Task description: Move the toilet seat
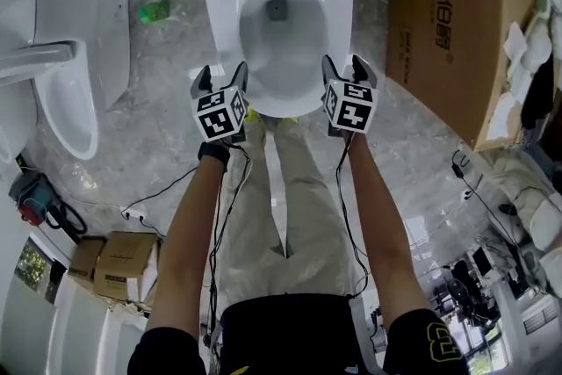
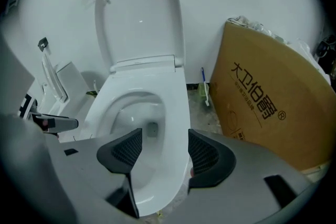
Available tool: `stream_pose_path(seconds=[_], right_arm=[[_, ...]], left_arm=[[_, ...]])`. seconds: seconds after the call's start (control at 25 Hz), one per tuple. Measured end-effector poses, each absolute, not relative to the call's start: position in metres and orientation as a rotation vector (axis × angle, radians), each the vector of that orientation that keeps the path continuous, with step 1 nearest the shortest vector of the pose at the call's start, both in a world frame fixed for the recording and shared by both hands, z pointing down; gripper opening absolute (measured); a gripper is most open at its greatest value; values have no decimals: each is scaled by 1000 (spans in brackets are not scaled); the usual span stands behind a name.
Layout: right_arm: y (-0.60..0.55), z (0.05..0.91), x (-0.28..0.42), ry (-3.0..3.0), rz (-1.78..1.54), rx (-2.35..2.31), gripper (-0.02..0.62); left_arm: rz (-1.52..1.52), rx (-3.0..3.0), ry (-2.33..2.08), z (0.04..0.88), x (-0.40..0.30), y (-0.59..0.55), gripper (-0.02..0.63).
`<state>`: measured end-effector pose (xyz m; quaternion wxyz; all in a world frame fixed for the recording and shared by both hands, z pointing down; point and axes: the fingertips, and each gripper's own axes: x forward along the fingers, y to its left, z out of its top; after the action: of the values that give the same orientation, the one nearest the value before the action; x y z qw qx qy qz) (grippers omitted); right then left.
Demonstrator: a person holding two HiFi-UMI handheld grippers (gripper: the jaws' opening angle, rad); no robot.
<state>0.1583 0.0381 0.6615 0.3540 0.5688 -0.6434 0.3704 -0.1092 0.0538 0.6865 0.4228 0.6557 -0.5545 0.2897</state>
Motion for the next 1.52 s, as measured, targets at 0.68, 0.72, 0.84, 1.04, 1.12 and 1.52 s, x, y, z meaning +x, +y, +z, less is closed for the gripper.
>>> stream_pose_path(seconds=[0.68, 0.72, 0.84, 1.04, 1.12, 1.52], right_arm=[[68, 741, 173, -1474, 991, 1401, 298], [69, 744, 174, -1465, 1006, 1401, 299], [72, 751, 173, -1445, 1036, 1397, 304], [72, 752, 173, -1415, 1029, 1404, 305], [71, 752, 172, -1408, 1029, 1398, 304], [71, 753, 172, -1395, 1059, 1389, 298]], left_arm=[[896, 1528, -1293, 768, -97, 70, 368], [904, 1511, -1286, 772, -96, 70, 368], [927, 1468, -1287, 783, -93, 72, 368], [961, 1420, -1292, 787, -91, 73, 364], [968, 1410, -1297, 786, -92, 72, 357], [970, 1383, -1294, 789, -91, 76, 351]])
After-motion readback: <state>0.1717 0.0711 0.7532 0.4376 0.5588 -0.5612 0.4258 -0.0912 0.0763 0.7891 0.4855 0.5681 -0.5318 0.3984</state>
